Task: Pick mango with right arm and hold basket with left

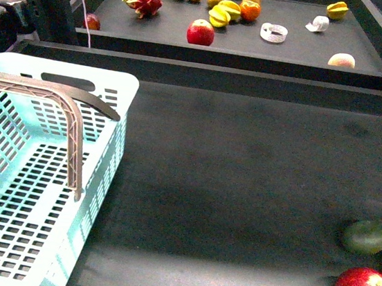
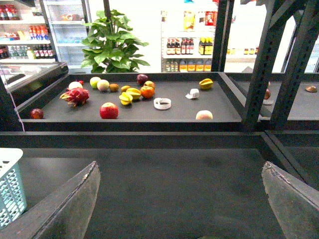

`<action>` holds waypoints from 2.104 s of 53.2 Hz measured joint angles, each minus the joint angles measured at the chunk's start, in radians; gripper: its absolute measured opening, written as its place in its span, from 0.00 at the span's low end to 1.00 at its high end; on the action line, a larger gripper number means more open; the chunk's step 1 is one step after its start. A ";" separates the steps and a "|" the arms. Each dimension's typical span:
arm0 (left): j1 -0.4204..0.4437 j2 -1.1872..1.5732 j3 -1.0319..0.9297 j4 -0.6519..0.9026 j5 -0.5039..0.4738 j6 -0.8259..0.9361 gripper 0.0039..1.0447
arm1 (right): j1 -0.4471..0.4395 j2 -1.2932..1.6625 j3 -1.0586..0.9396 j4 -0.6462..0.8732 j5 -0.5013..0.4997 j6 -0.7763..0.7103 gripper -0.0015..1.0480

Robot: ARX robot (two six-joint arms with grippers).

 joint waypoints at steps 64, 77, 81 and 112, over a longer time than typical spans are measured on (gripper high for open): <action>-0.282 1.569 0.459 0.575 -0.327 -0.887 0.92 | 0.000 0.000 0.000 0.000 0.000 0.000 0.92; -0.234 1.744 0.581 0.545 -0.309 -1.003 0.92 | 0.000 0.000 0.000 0.000 0.000 0.000 0.92; -0.219 1.771 0.598 0.551 -0.301 -1.021 0.92 | 0.000 0.000 0.000 0.000 0.000 0.000 0.92; -0.037 1.860 0.658 0.581 -0.267 -1.102 0.80 | 0.000 0.000 0.000 0.000 0.000 0.000 0.92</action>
